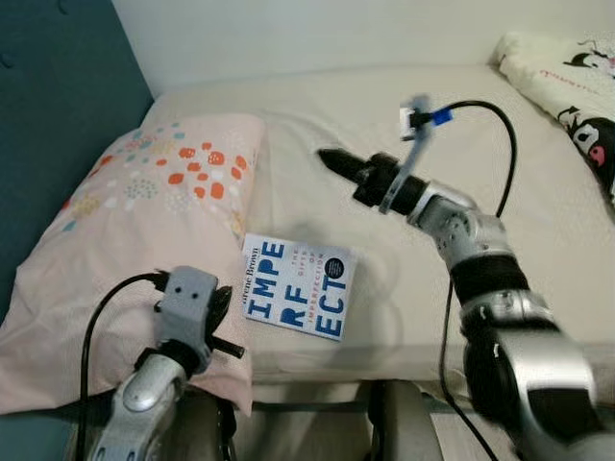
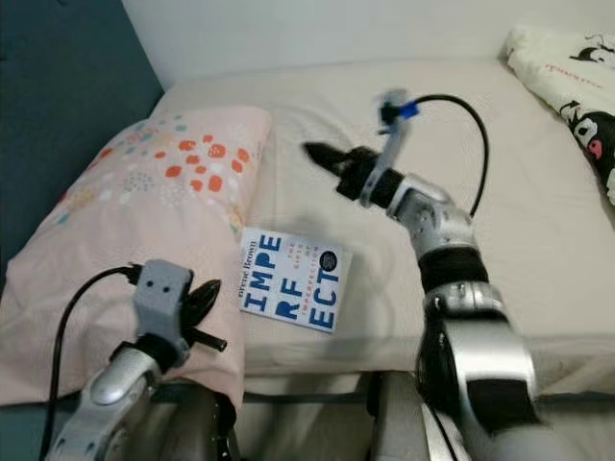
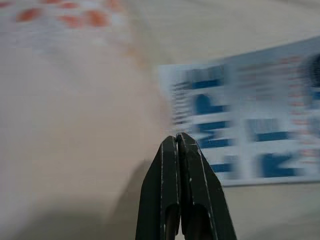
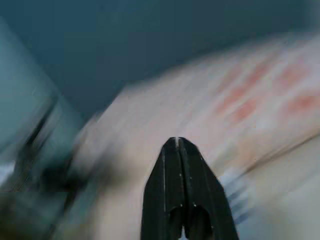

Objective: Clean up the room

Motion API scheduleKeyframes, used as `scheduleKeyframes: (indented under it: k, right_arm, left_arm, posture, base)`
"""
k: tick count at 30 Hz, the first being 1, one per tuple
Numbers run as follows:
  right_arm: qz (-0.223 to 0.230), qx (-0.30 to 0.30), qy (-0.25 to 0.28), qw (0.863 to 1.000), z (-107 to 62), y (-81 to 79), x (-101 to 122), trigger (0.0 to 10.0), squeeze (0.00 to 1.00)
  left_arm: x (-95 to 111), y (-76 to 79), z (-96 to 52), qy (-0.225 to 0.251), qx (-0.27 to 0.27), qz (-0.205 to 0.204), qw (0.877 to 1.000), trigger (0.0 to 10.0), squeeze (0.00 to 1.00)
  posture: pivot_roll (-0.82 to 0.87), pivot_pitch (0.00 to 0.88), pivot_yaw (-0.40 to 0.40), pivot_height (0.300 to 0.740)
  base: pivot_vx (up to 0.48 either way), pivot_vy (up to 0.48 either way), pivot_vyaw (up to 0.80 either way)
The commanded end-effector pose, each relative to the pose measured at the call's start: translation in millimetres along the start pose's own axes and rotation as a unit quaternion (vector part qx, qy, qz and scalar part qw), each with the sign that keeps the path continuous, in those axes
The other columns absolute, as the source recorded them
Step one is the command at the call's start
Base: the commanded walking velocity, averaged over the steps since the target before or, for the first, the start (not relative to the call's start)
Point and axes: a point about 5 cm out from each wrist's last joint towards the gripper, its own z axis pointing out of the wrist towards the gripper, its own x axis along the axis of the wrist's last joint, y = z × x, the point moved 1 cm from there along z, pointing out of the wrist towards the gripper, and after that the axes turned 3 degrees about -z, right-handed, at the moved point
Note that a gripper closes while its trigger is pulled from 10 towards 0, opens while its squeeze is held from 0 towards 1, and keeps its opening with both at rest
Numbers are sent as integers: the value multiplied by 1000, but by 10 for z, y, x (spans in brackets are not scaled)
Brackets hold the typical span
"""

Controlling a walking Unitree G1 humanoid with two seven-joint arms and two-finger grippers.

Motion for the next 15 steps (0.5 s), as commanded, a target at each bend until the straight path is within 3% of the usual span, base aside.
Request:
scheduleKeyframes:
  k: [1,6,8,9,12,13,15]
  right_arm:
    - [-13,56,-83,995,25,-188,-311,10000,0]
    - [-29,57,-206,976,-118,-269,-885,10000,0]
    - [-29,57,-206,976,-118,-269,-885,10000,0]
    - [-47,17,-252,966,-176,-208,-1079,10000,0]
    - [-52,2,-265,963,-199,-210,-1111,10000,0]
    - [-40,-21,-272,961,-209,-211,-1158,10000,0]
    - [-32,-25,-282,958,-221,-242,-1197,10000,0]
  left_arm:
    - [-76,-154,-65,-18,19,11,1000,10000,0]
    - [-95,-389,-237,-34,-1,24,999,10000,0]
    - [-95,-389,-237,-34,-1,24,999,10000,0]
    - [-104,-366,-329,-42,-40,33,998,10000,0]
    - [-108,-343,-356,-45,-54,34,997,10000,0]
    - [-125,-197,-417,-47,-103,37,993,10000,0]
    - [-146,-49,-472,-46,-150,42,987,10000,0]
  posture:
    - [15,284,7,560]
    - [10,278,3,560]
    - [10,278,3,560]
    - [9,276,-2,560]
    - [9,276,-2,560]
    - [8,275,-3,560]
    - [7,276,-2,560]
  base:
    - [0,0,0]
    - [0,0,0]
    - [0,0,0]
    - [0,0,0]
    - [0,0,0]
    - [0,0,0]
    - [0,0,0]
